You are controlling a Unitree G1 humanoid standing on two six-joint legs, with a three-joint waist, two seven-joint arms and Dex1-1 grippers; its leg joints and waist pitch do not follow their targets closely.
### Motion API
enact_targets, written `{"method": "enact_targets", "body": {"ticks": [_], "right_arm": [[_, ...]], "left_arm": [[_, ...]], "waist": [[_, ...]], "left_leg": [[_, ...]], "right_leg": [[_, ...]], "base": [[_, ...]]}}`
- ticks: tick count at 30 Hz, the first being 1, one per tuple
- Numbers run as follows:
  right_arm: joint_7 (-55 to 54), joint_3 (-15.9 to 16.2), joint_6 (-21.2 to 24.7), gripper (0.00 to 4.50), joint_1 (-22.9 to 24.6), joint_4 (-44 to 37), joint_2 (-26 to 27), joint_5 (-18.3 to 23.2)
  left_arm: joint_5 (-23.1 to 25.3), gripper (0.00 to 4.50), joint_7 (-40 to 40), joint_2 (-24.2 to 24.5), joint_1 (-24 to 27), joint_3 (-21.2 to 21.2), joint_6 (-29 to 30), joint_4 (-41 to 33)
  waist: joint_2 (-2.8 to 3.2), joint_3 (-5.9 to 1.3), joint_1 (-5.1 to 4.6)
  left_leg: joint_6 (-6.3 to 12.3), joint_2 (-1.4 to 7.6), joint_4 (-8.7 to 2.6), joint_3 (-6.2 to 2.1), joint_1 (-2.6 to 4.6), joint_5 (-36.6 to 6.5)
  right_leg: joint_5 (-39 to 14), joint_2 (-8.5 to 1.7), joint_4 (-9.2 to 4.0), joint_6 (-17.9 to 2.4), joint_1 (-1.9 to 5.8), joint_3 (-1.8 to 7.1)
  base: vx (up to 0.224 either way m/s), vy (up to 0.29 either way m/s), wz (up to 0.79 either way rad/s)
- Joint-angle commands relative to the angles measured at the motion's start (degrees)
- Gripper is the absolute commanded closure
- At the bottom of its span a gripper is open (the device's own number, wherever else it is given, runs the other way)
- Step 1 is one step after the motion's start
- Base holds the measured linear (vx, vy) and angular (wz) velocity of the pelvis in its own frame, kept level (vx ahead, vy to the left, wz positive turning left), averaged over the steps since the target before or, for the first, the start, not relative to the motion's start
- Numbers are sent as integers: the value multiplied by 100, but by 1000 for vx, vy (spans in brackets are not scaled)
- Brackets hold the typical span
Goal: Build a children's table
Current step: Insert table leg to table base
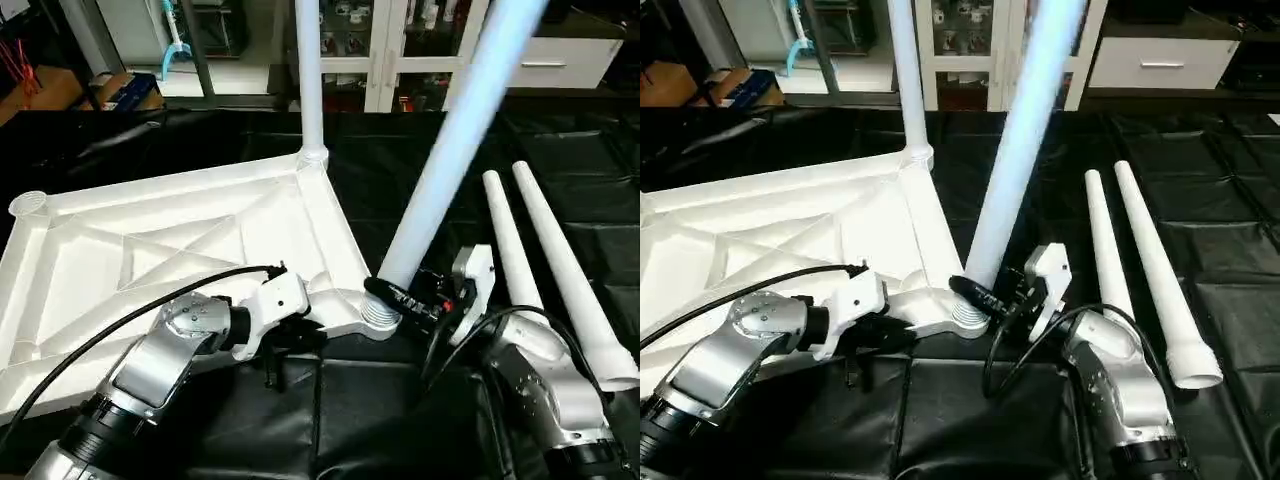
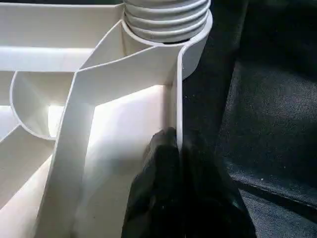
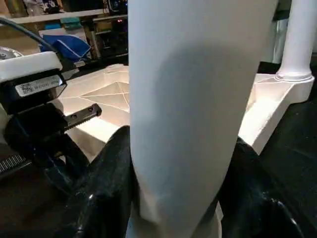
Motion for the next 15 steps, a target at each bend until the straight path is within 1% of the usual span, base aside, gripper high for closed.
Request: {"method": "enact_targets", "body": {"ticks": [1,3,4,6,9,10,11,12,14,15], "right_arm": [[-39,140,-86,262,210,376,-193,-538],[24,196,-202,262,272,402,-218,-571],[60,211,-223,262,303,400,-220,-554],[92,275,-225,262,325,413,-257,-598],[96,424,-261,262,321,487,-333,-780],[48,471,-125,262,303,518,-354,-832],[46,473,-117,262,302,519,-355,-835],[52,486,41,262,305,540,-371,-779],[53,497,129,262,307,551,-389,-755],[103,551,144,262,308,623,-444,-811]], "left_arm": [[94,448,-60,49,204,-297,154,273],[95,448,-58,48,206,-297,161,269],[95,448,-57,48,207,-294,167,262],[92,448,-60,52,208,-289,180,247],[102,448,-65,54,208,-293,181,242],[105,448,-67,52,207,-300,181,238],[105,448,-67,52,207,-301,181,238],[99,448,-65,50,208,-302,181,233],[96,448,-64,49,209,-302,180,231],[97,448,-62,50,211,-305,178,228]], "waist": [[-22,-94,-28],[-31,-95,-24],[-30,-98,-22],[-29,-108,-24],[-17,-117,-21],[-28,-113,-22],[-23,-109,-23],[-31,-105,-26],[-30,-97,-23],[-33,-96,-24]], "left_leg": [[-2,585,-614,-307,69,-1878],[-20,584,-615,-306,75,-1908],[-2,588,-619,-308,69,-1855],[39,588,-618,-309,53,-1751],[82,588,-613,-298,54,-1639],[98,588,-615,-298,46,-1644],[96,591,-619,-302,45,-1663],[86,589,-622,-305,45,-1733],[64,590,-627,-306,59,-1832],[37,591,-632,-313,63,-1908]], "right_leg": [[-2057,-527,-480,-1160,8,296],[-2131,-527,-493,-1109,-3,300],[-2026,-525,-485,-1113,3,304],[-1821,-520,-467,-1159,23,302],[-1597,-512,-450,-1235,35,291],[-1604,-518,-451,-1251,43,293],[-1640,-521,-452,-1254,44,293],[-1775,-525,-463,-1236,42,295],[-1962,-525,-484,-1189,24,303],[-2102,-526,-494,-1149,18,303]], "base": [[0,0,0],[0,0,0],[0,0,0],[0,0,0],[0,0,0],[0,0,0],[0,0,0],[0,0,0],[0,0,0],[0,0,0]]}}
